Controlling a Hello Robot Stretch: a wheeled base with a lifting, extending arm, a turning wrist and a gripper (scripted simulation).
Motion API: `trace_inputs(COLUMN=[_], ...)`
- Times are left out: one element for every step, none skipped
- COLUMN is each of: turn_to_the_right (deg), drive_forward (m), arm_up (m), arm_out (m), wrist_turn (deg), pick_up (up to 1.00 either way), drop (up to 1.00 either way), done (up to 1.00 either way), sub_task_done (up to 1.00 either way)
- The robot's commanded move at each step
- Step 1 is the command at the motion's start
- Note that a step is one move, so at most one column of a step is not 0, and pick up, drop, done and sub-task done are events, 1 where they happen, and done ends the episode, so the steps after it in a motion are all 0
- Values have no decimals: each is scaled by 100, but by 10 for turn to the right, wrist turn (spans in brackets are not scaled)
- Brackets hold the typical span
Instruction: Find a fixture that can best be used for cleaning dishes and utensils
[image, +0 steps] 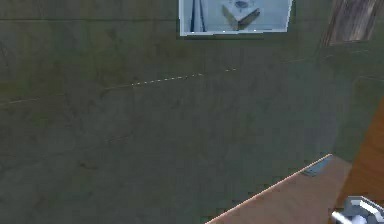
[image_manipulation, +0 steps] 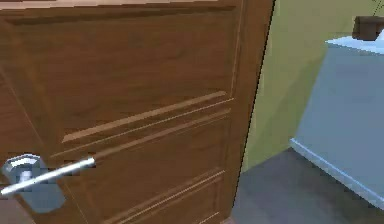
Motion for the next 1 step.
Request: trace_inputs(turn_to_the_right=[-120], drive_forward=[0], arm_up=[0], arm_out=[0], wrist_turn=[0], pick_up=[0], drop=[0], done=[0], sub_task_done=[0])
